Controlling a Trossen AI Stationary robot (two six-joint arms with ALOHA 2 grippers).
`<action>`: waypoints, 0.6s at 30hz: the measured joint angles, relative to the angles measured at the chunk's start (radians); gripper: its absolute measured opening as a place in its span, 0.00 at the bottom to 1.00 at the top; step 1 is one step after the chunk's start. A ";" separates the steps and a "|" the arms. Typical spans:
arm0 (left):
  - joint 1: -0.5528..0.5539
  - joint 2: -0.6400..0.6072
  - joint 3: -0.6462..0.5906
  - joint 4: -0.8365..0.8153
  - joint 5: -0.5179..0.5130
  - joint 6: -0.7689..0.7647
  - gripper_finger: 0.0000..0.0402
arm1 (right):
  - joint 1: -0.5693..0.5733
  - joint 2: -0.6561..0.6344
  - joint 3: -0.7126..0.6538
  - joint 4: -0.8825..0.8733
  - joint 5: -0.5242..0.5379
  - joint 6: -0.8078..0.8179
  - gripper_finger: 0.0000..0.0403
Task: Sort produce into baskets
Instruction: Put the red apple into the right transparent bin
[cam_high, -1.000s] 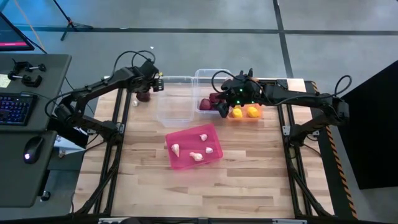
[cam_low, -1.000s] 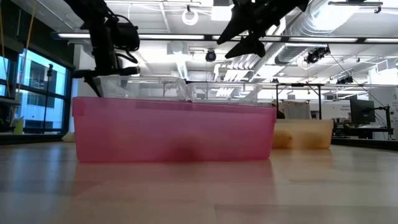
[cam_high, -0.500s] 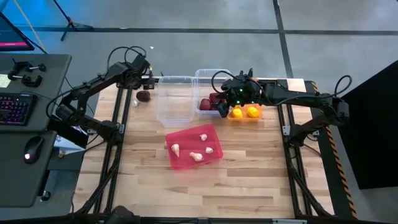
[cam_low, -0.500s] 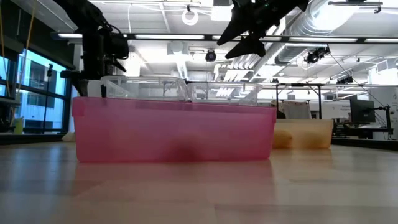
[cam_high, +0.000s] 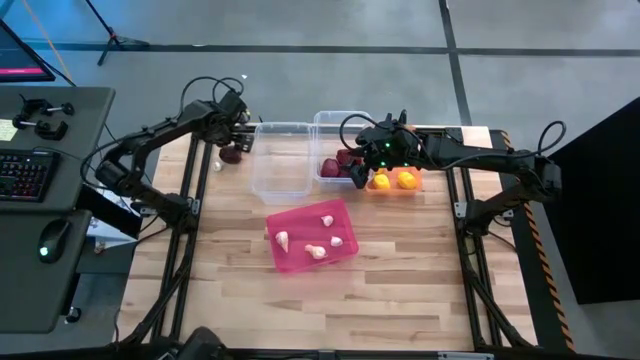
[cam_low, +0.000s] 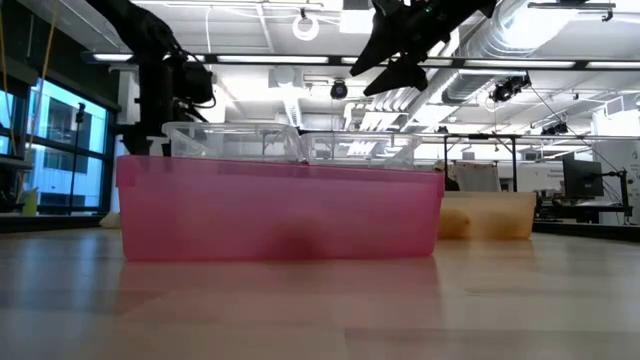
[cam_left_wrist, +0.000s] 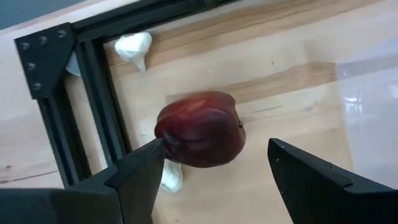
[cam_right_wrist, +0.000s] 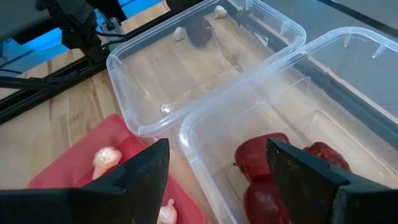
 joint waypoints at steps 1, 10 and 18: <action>0.000 0.009 0.000 0.000 0.002 0.002 0.69 | 0.000 0.000 0.000 0.000 0.000 0.000 0.64; 0.006 0.049 0.000 0.030 0.039 0.083 0.86 | 0.000 0.000 0.000 0.000 0.000 0.000 0.64; 0.005 0.048 0.000 -0.052 0.047 0.179 0.90 | 0.000 0.000 0.000 0.000 0.001 0.000 0.64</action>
